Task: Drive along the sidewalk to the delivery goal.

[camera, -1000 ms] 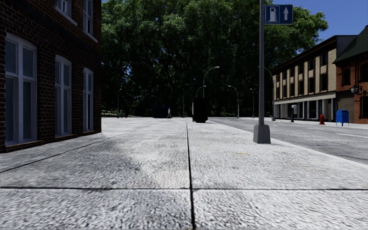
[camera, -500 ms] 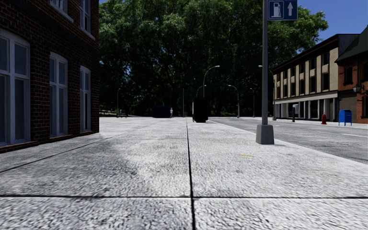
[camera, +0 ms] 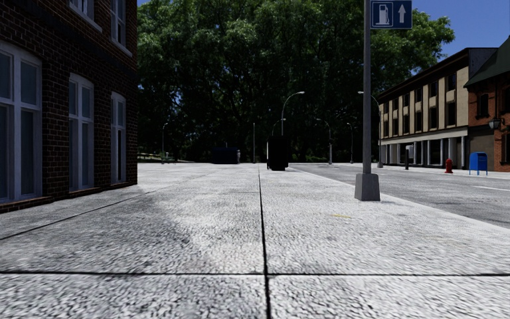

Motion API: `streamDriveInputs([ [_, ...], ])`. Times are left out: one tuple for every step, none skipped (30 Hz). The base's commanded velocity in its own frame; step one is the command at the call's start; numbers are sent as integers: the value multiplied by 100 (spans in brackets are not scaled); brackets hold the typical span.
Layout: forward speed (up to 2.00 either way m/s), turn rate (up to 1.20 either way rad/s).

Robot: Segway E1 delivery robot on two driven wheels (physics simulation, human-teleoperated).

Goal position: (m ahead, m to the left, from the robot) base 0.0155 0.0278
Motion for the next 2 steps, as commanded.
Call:
streamDriveInputs([
  [0, 0],
  [0, 0],
])
